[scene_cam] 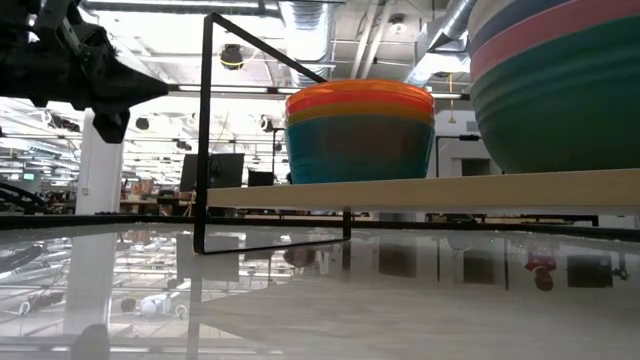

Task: Place and stack bowls onto a shelf
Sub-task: Return to Home Position

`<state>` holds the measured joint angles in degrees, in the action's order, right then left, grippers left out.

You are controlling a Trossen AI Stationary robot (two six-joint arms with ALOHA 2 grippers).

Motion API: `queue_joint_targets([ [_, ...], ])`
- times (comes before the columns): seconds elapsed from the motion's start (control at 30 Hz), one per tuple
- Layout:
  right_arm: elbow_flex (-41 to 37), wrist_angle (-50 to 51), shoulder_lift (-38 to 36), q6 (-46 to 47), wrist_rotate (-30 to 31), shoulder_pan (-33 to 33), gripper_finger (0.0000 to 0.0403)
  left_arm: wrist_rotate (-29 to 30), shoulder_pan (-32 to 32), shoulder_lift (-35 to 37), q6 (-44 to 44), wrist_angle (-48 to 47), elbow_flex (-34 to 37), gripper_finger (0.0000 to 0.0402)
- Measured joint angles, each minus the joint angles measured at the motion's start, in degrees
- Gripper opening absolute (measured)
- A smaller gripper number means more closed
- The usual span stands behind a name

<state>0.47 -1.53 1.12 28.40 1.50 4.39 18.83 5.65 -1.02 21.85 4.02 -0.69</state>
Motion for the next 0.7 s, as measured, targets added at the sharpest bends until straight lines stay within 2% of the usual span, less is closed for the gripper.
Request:
queue_joint_targets([
  [0.1,0.0,0.1,0.1,-3.2,0.0,-0.7,0.0022,-0.6,0.0,0.0,-0.6,-0.1,0.0,0.0000],
  [0.27,0.0,0.2,1.5,-3.4,0.2,-0.6,0.0032,-3.4,0.0,0.0,-2.8,-0.5,0.0,0.0000],
  [0.7,-0.1,0.4,3.4,-3.0,0.2,-0.6,0.0032,-3.6,0.0,0.0,-3.2,-0.5,0.0,0.0000],
])
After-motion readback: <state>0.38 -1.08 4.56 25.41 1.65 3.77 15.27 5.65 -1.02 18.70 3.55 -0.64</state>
